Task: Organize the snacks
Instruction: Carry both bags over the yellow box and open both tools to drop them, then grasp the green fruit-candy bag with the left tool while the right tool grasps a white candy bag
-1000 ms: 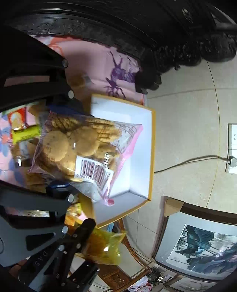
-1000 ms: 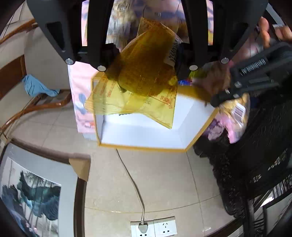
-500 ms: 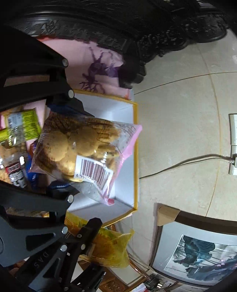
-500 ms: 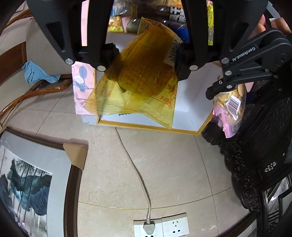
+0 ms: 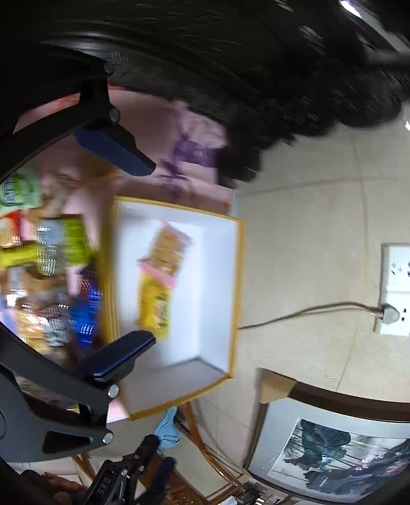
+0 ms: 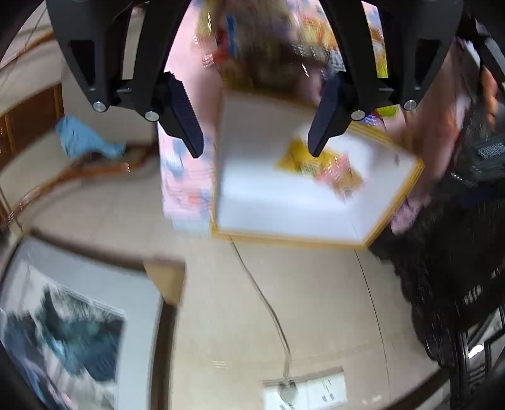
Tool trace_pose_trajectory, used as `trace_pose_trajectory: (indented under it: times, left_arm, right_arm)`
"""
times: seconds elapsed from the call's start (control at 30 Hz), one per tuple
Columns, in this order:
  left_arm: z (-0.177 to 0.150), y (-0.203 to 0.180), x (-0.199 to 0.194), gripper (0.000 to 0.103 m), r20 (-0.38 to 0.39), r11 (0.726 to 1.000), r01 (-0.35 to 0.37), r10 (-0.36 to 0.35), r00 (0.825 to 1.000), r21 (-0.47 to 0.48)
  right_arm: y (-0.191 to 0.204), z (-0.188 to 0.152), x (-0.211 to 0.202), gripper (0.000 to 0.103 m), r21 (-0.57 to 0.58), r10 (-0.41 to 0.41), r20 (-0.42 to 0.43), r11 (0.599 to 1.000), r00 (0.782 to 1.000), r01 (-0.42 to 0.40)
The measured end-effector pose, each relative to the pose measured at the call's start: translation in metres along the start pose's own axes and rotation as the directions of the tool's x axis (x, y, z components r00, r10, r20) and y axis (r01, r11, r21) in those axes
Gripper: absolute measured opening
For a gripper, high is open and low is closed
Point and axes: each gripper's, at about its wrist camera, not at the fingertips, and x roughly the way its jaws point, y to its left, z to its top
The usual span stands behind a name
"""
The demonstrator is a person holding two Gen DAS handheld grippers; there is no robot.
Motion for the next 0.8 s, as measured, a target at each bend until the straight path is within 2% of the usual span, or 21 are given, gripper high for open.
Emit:
trace_pose_trajectory:
  times: [0.1, 0.23, 0.37, 0.47, 0.53, 0.57, 0.6, 0.63, 0.67, 0.73, 0.8]
  left_arm:
    - [-0.049, 0.022, -0.01, 0.101, -0.049, 0.998, -0.012, 0.009, 0.999, -0.057]
    - [-0.113, 0.056, -0.013, 0.101, -0.162, 0.989, -0.029, 0.005, 0.987, -0.144]
    - [-0.149, 0.076, -0.021, 0.101, -0.22, 0.988, -0.084, 0.054, 0.974, -0.129]
    - [-0.163, 0.085, -0.029, 0.101, -0.238, 0.986, -0.111, 0.079, 0.968, -0.123]
    - [-0.169, 0.087, -0.033, 0.101, -0.242, 0.986, -0.123, 0.092, 0.966, -0.114]
    - [-0.17, 0.087, -0.034, 0.101, -0.242, 0.986, -0.127, 0.098, 0.965, -0.107]
    - [-0.172, 0.086, -0.036, 0.101, -0.242, 0.986, -0.132, 0.105, 0.965, -0.1]
    - [-0.174, 0.086, -0.038, 0.101, -0.239, 0.986, -0.138, 0.114, 0.964, -0.089]
    - [-0.177, 0.086, -0.04, 0.101, -0.238, 0.987, -0.144, 0.122, 0.963, -0.077]
    - [-0.181, 0.087, -0.041, 0.101, -0.245, 0.987, -0.147, 0.127, 0.961, -0.064]
    - [-0.186, 0.089, -0.04, 0.101, -0.252, 0.987, -0.148, 0.128, 0.959, -0.061]
  right_arm:
    - [-0.013, -0.066, 0.017, 0.069, 0.056, 0.013, -0.13, 0.998, 0.991, -0.006]
    - [-0.002, -0.139, 0.051, 0.069, 0.032, 0.042, -0.283, 0.999, 0.958, -0.034]
    - [0.007, -0.165, 0.069, 0.07, -0.034, 0.016, -0.29, 0.999, 0.957, -0.027]
    - [0.012, -0.168, 0.084, 0.081, -0.053, 0.023, -0.294, 0.998, 0.955, -0.04]
    - [0.014, -0.172, 0.096, 0.082, -0.06, 0.013, -0.316, 0.998, 0.949, -0.034]
    - [0.017, -0.175, 0.098, 0.084, -0.075, 0.002, -0.298, 0.997, 0.954, -0.026]
    - [0.018, -0.175, 0.096, 0.081, -0.072, 0.003, -0.271, 0.997, 0.963, -0.024]
    - [0.019, -0.175, 0.091, 0.071, -0.062, 0.006, -0.248, 0.998, 0.969, -0.022]
    - [0.021, -0.175, 0.089, 0.055, -0.056, 0.01, -0.242, 0.998, 0.97, -0.024]
    - [0.024, -0.179, 0.078, 0.047, 0.0, 0.07, -0.254, 0.997, 0.965, -0.072]
    - [0.033, -0.188, 0.068, 0.045, 0.014, 0.097, -0.274, 0.995, 0.957, -0.097]
